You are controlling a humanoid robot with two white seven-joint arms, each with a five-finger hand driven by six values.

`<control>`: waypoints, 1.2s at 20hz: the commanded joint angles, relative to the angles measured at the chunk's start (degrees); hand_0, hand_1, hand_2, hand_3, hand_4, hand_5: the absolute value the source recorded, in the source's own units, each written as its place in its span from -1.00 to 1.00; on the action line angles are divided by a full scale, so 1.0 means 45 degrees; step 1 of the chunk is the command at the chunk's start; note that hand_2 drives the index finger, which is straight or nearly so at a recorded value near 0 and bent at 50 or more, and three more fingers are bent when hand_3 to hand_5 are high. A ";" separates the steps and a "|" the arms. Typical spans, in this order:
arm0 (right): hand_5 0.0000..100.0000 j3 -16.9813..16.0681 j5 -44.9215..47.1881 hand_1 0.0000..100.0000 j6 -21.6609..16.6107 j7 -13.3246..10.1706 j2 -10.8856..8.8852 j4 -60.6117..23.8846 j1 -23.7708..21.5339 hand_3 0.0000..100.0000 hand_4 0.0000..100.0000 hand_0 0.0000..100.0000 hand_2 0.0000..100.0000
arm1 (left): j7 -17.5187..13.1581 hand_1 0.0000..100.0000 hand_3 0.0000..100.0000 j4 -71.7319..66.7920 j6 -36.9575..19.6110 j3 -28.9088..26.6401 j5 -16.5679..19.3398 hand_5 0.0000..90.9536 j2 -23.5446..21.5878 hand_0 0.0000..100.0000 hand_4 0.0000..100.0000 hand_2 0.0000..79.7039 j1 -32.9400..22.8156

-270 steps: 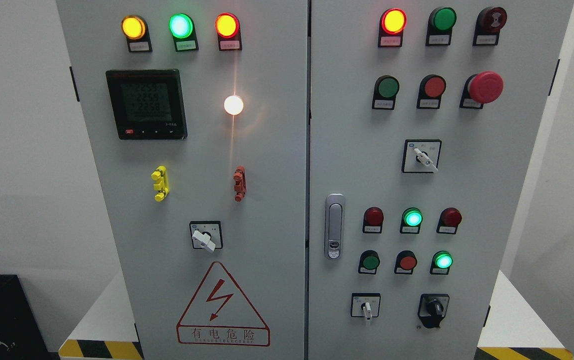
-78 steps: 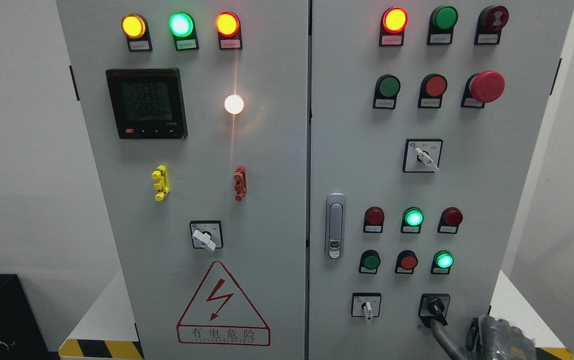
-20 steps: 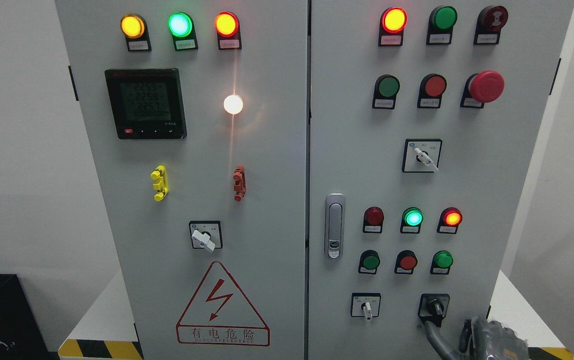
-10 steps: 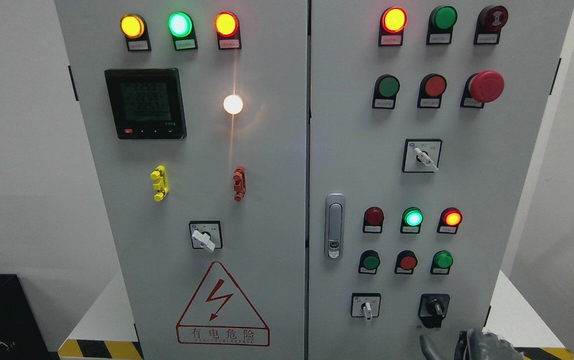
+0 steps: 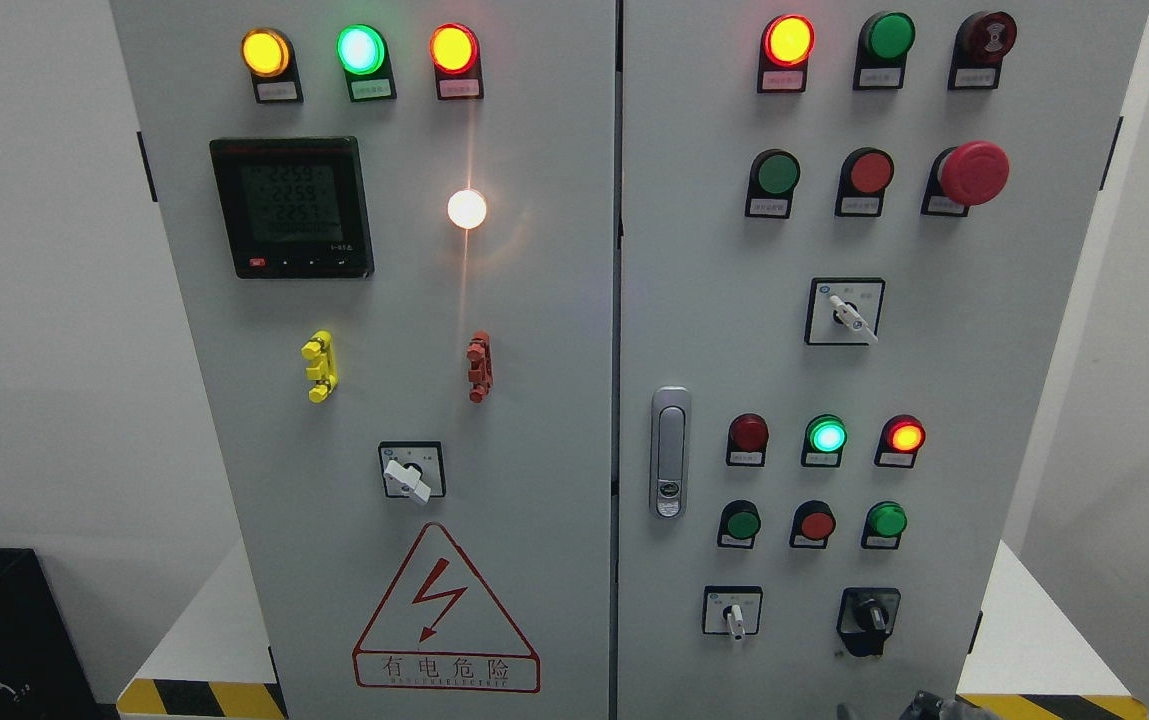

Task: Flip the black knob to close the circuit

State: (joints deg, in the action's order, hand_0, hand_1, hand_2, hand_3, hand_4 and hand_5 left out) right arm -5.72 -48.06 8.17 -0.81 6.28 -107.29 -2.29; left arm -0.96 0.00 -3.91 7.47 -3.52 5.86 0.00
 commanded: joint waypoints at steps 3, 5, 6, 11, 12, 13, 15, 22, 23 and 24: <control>0.28 0.0061 0.4581 -0.83 -0.0876 -0.0658 0.0186 -0.1236 -0.1210 0.57 0.42 -1.00 0.01 | -0.0001 0.11 -1.00 0.0293 -0.0010 0.0000 0.0000 -1.00 -0.0013 -0.76 -1.00 -1.00 -0.0273; 0.22 0.0041 0.5947 -0.82 -0.0936 -0.1029 0.0186 -0.1294 -0.1366 0.52 0.38 -1.00 -0.05 | -0.0001 0.11 -1.00 0.0293 -0.0010 0.0000 0.0000 -1.00 0.0006 -0.76 -1.00 -1.00 -0.0273; 0.19 0.0041 0.6592 -0.82 -0.0975 -0.1166 0.0186 -0.1333 -0.1521 0.49 0.36 -1.00 -0.06 | -0.0001 0.11 -1.00 0.0293 -0.0010 0.0000 0.0000 -1.00 0.0006 -0.76 -1.00 -1.00 -0.0273; 0.06 0.0119 0.9523 -0.82 -0.1422 -0.1187 0.0147 -0.1744 -0.2420 0.24 0.18 -1.00 -0.19 | -0.0001 0.11 -1.00 0.0293 -0.0010 0.0000 0.0000 -1.00 0.0006 -0.76 -1.00 -1.00 -0.0273; 0.00 0.0119 0.9973 -0.82 -0.1695 -0.1168 0.0146 -0.1744 -0.2576 0.15 0.08 -1.00 -0.24 | -0.0001 0.11 -1.00 0.0293 -0.0010 0.0000 0.0000 -1.00 -0.0013 -0.76 -1.00 -1.00 -0.0273; -0.06 0.0139 1.0229 -0.81 -0.1853 -0.1129 0.0146 -0.1744 -0.2694 0.10 0.03 -1.00 -0.26 | -0.0001 0.11 -1.00 0.0293 -0.0010 0.0000 0.0000 -1.00 0.0006 -0.76 -1.00 -1.00 -0.0273; -0.22 0.0158 1.0485 -0.80 -0.2146 -0.1012 0.0146 -0.1744 -0.2889 0.00 -0.08 -1.00 -0.35 | -0.0001 0.11 -1.00 0.0293 -0.0010 0.0000 0.0000 -1.00 0.0006 -0.76 -1.00 -1.00 -0.0273; -0.83 0.0178 1.1482 -0.90 -0.2889 0.1097 0.0146 -0.1763 -0.3417 -0.49 -0.63 -1.00 -0.74 | -0.0001 0.11 -1.00 0.0293 -0.0010 0.0000 0.0000 -1.00 0.0006 -0.76 -1.00 -1.00 -0.0273; -0.88 0.0178 1.1540 -0.92 -0.2909 0.1272 0.0146 -0.1763 -0.3417 -0.56 -0.68 -1.00 -0.77 | -0.0001 0.11 -1.00 0.0293 -0.0010 0.0000 0.0000 -1.00 -0.0013 -0.76 -1.00 -1.00 -0.0273; -0.92 0.0178 1.1637 -0.93 -0.2986 0.1564 0.0146 -0.1763 -0.3417 -0.60 -0.75 -1.00 -0.80 | -0.0001 0.11 -1.00 0.0293 -0.0010 0.0000 0.0000 -1.00 0.0006 -0.76 -1.00 -1.00 -0.0273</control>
State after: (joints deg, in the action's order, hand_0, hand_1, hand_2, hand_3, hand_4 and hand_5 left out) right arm -5.14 0.30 -4.51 3.41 6.89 -114.05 -16.22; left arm -0.96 0.00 -3.91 7.47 -3.51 5.86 0.00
